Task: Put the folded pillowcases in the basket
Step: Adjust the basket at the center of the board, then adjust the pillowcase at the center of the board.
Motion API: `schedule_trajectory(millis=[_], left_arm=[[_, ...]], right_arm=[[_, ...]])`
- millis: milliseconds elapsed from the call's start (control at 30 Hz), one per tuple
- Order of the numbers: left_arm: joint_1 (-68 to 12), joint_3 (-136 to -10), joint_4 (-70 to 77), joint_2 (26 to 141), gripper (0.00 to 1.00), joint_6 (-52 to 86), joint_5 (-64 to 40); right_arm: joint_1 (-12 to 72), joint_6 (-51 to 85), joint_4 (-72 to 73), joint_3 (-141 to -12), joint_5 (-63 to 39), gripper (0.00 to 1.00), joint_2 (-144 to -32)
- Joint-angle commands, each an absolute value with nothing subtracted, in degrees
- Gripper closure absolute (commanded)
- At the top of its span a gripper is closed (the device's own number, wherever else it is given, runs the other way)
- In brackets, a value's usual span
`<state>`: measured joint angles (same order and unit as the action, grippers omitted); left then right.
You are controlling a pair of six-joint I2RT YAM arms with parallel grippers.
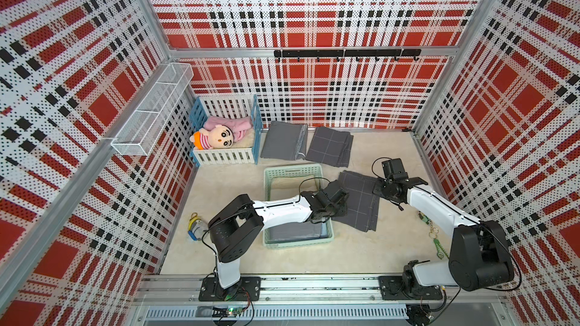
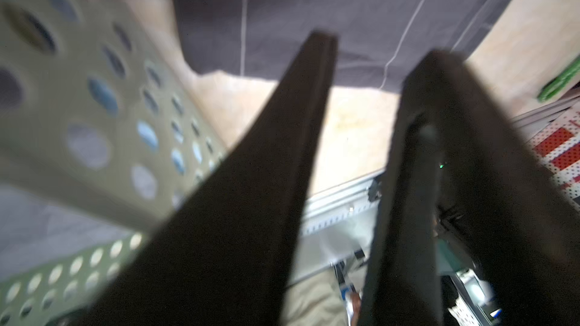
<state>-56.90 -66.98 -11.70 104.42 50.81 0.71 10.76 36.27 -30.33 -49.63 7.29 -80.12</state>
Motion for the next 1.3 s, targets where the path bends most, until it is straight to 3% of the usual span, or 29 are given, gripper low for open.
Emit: schedule_trajectory(millis=[0,267,533,767,967,1267], left_arm=[[-56.0,-62.8,-13.3,101.2,0.7,50.7,0.6],[-54.5,-61.1,-15.6,95.9,0.69,47.5,3.2],[-52.9,-71.0,-15.6,99.7,0.65,42.4,2.9],[-49.4,-82.4,-15.6,108.9,0.65,42.2,0.1],[-47.9,-84.9,-16.0,112.3,0.65,44.2,3.1],[-47.0,-86.5,-16.0,115.6,0.65,45.5,3.3]], right_arm=[[11.0,35.5,-29.6,-48.9,6.2,1.0,-80.4],[10.9,34.9,-26.2,-50.1,4.3,1.0,-87.7],[11.6,32.8,-24.0,-56.2,0.4,1.0,-100.5],[12.1,28.2,-28.1,-59.2,6.5,1.0,-97.2],[17.4,31.3,-27.1,-53.3,3.6,1.0,-89.3],[21.5,35.6,-22.6,-47.0,-2.5,1.0,-96.5]])
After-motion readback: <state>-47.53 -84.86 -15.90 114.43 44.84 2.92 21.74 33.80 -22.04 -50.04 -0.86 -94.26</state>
